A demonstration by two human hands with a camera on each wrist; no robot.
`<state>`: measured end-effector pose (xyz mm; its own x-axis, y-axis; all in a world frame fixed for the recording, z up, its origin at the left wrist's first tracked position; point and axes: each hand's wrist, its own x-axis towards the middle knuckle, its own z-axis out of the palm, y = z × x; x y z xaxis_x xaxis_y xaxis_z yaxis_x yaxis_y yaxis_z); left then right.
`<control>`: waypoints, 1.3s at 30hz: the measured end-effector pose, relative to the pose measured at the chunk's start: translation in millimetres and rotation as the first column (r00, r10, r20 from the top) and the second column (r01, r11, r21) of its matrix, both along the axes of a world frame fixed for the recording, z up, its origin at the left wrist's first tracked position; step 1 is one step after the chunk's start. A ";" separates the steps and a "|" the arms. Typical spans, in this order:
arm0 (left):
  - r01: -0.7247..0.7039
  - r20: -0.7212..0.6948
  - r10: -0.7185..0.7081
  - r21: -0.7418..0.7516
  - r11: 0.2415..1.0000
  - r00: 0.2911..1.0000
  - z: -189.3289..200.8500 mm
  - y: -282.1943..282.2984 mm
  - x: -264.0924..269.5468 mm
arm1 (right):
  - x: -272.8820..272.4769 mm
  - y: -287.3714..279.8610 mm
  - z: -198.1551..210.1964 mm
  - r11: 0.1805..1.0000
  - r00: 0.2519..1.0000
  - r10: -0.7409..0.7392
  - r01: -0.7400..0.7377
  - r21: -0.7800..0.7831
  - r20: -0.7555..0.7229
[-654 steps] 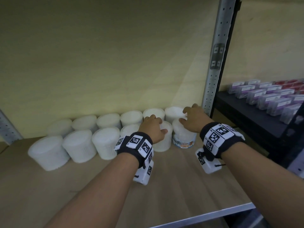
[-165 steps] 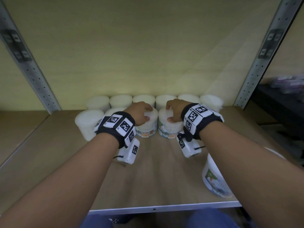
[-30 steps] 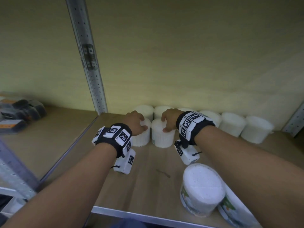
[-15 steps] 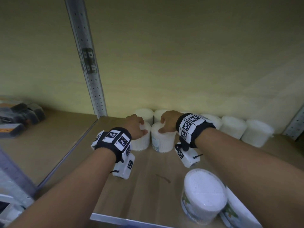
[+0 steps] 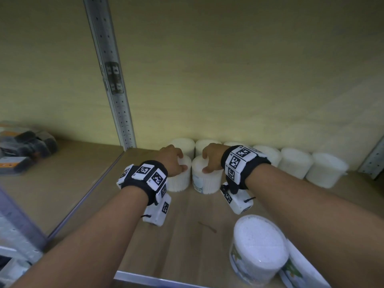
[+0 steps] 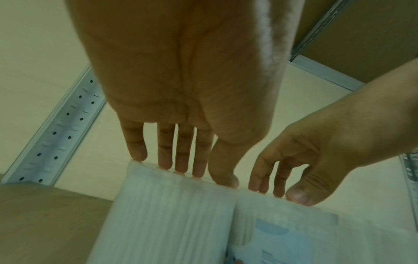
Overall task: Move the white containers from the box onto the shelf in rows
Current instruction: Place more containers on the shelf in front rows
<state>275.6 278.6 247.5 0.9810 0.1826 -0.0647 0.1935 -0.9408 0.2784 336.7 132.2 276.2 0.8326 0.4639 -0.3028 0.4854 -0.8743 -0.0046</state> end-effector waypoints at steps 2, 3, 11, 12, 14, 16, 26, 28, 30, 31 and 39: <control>-0.001 -0.001 0.001 -0.004 1.000 1.000 0.2 -0.7 -0.1 | -2.6 -0.7 1.7 0.999 0.999 0.030 -0.030 -0.027 -0.011; -0.002 0.000 0.002 -0.008 1.000 1.000 0.1 -0.9 0.1 | -3.4 -2.3 3.4 0.998 0.999 0.045 -0.045 -0.031 -0.018; -0.003 0.018 0.004 -0.016 1.000 1.000 -2.3 -0.5 -1.2 | -6.2 -3.6 10.6 0.995 0.996 0.083 -0.084 0.049 0.031; -0.002 0.019 0.002 -0.017 1.000 1.000 -2.2 -0.6 -1.3 | -5.6 -1.3 9.3 0.997 0.996 0.065 -0.067 0.038 0.062; -0.001 0.018 0.002 -0.017 1.000 1.000 -2.0 -0.8 -1.2 | -3.8 0.6 6.8 0.999 0.998 0.041 -0.041 -0.012 0.055; -0.001 0.019 0.001 -0.012 1.000 1.000 -1.5 -0.8 -1.4 | -3.8 2.0 6.2 0.996 1.000 0.029 -0.029 -0.082 0.002; -0.007 0.027 0.007 -0.006 1.000 1.000 -1.9 -2.3 -1.2 | -4.0 0.3 4.5 0.999 1.000 0.026 -0.027 -0.048 -0.006; -0.010 0.027 0.010 -0.014 1.000 1.000 -2.5 -2.3 -1.3 | -4.3 -1.2 5.9 0.999 0.999 0.032 -0.033 -0.028 -0.016; -0.011 0.031 0.012 -0.022 1.000 0.999 -2.8 -2.3 -1.0 | -6.4 -3.1 9.1 0.998 0.998 0.051 -0.052 -0.031 -0.045; -0.011 0.032 0.012 -0.023 1.000 0.999 -2.6 -2.5 -1.0 | -6.5 -4.9 10.6 0.997 0.996 0.074 -0.075 -0.019 -0.051; -0.009 0.019 0.009 -0.004 1.000 1.000 -3.6 -0.9 -1.0 | -7.9 -4.7 9.4 0.998 0.995 0.068 -0.069 0.009 0.068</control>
<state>274.6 277.7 243.9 0.9805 0.1909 -0.0464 0.1961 -0.9380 0.2860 328.9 127.5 285.6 0.8172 0.5236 -0.2410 0.5437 -0.8391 0.0207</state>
